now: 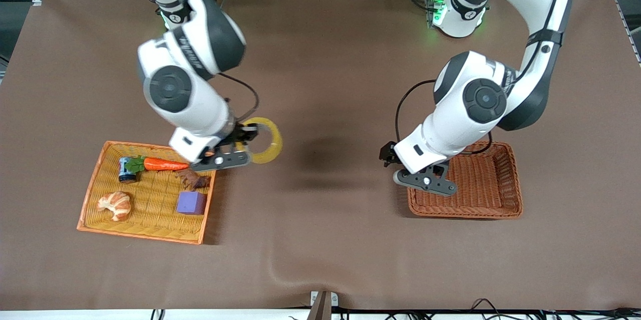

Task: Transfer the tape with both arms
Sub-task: 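Lift the tape with the right gripper while the left gripper approaches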

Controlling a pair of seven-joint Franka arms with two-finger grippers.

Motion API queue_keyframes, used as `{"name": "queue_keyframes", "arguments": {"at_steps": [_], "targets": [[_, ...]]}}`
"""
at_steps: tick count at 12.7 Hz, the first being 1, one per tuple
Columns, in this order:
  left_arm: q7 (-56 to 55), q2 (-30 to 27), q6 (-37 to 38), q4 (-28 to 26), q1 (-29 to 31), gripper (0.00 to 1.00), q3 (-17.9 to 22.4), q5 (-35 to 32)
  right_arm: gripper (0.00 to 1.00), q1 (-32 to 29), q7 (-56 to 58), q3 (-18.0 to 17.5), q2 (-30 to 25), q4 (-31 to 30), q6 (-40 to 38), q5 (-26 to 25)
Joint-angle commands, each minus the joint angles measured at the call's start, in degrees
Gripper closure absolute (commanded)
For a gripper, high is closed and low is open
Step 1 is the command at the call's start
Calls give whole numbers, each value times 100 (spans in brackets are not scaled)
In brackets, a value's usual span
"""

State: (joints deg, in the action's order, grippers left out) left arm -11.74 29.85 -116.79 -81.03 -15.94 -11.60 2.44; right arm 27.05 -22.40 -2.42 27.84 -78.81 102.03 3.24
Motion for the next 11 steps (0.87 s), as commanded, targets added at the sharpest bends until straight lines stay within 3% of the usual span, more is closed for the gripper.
{"name": "queue_keyframes", "arguments": {"at_steps": [1, 5, 11], "targets": [[-91, 372, -431, 175, -14, 0, 35, 222, 100, 299, -658, 66, 343, 59, 526, 27], [-91, 706, -1003, 175, -49, 0, 35, 222, 100, 862, -941, 101, 1047, 59, 1502, -87], [-91, 795, -1083, 157, -58, 0, 35, 170, 100, 1047, -1152, 110, 1733, 68, 2585, -587]]}}
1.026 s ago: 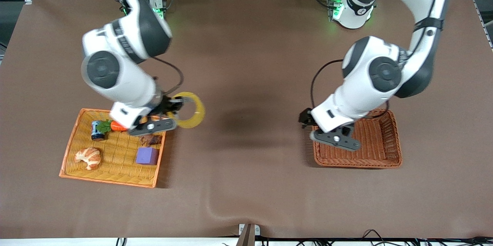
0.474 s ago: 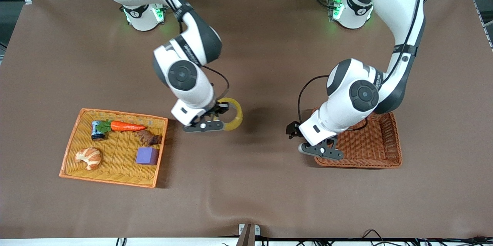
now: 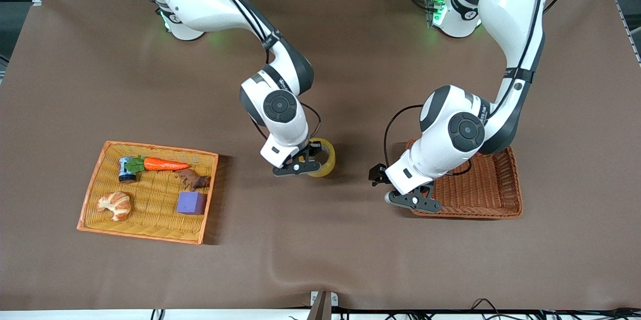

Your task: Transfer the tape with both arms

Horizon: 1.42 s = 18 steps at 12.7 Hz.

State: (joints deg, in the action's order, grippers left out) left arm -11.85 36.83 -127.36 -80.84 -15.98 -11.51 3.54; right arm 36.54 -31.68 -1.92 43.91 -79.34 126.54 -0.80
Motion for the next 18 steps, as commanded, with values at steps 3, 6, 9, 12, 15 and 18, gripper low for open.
{"name": "queue_keyframes", "arguments": {"at_steps": [3, 6, 9, 12, 15, 18], "targets": [[-81, 131, -201, 130, -55, 0, 26, 50, 0, 64, -312, 69, 13, 155, 56, -183], [-90, 131, -254, 130, -98, 0, 26, 76, 0, 11, -269, 156, -460, 164, -408, -183], [-98, 253, -272, 165, -229, 0, 17, 225, 0, -426, 405, 280, -997, 146, -1128, -122], [-98, 377, -736, 183, -616, 0, 26, 507, 0, -1085, 1494, 289, -1392, 129, -1929, -113], [-238, 727, -1253, 209, -1080, 0, 43, 717, 0, -1867, 2585, 280, -1700, 103, -2387, -78], [-1029, 1211, -2151, 350, -1767, 0, 262, 700, 0, -2255, 3158, 280, -2052, 41, -2870, -60]]}}
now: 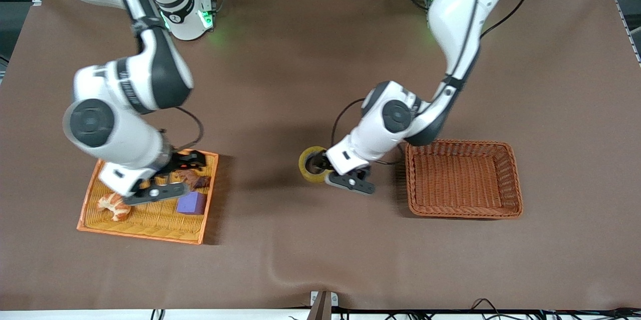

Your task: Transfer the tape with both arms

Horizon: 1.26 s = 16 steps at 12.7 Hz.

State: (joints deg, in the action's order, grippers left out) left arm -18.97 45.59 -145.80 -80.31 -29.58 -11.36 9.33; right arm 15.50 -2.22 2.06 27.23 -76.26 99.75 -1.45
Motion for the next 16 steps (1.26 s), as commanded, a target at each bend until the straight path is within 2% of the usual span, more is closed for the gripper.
{"name": "queue_keyframes", "arguments": {"at_steps": [1, 4, 6, 7, 9, 11, 12, 16], "targets": [[-300, 354, -317, 279, -504, 0, 335, 104, 0, -301, 492, -119, -446, -267, -324, 4], [-283, 346, -317, 244, -470, 1, 354, -229, 0, -714, 881, -127, -814, -398, -518, 13], [-283, 346, -309, 235, -444, 5, 354, -449, 0, -855, 960, -119, -1210, -731, -510, 13], [-283, 346, -300, 235, -443, 8, 354, -467, 0, -925, 960, -119, -1412, -837, -527, 13], [-283, 372, -291, 218, -443, 22, 354, -598, 0, -1118, 952, -110, -1650, -803, -684, 13], [-195, 416, -291, 209, -426, 23, 354, -844, 0, -1373, 917, -145, -2001, -812, -869, 30], [-55, 425, -291, 157, -330, 24, 354, -967, 0, -1505, 899, -145, -2159, -821, -1000, 196], [34, 513, -291, 147, -329, 27, 354, -986, 0, -1752, 541, -101, -2643, -812, -1545, 224]]}}
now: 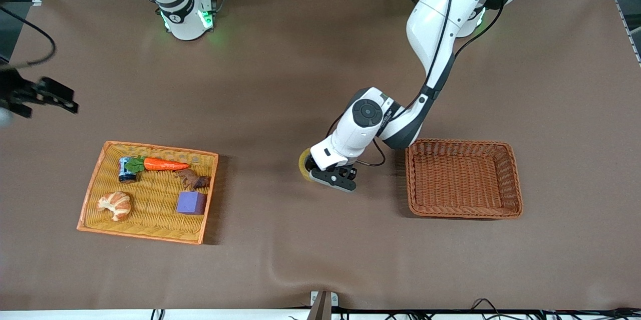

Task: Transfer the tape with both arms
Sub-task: 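Open the right gripper and withdraw it while the left gripper holds tape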

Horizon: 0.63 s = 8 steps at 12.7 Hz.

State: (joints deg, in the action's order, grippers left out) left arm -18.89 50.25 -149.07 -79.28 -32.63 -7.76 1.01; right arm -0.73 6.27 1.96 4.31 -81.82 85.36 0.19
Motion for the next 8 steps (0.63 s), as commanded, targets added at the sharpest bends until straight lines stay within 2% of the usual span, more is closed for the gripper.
{"name": "queue_keyframes", "arguments": {"at_steps": [1, 3, 8], "targets": [[43, 47, 36, 44, -41, 33, -6, -154, 0, -155, -589, -73, -387, -255, -212, 51], [35, 82, 36, 27, -103, 35, -6, -154, 0, -339, -706, -55, -379, -316, -239, 77], [122, 64, 36, -96, -120, 37, -6, -154, 0, -297, -706, -99, -387, -449, 76, 130]]}}
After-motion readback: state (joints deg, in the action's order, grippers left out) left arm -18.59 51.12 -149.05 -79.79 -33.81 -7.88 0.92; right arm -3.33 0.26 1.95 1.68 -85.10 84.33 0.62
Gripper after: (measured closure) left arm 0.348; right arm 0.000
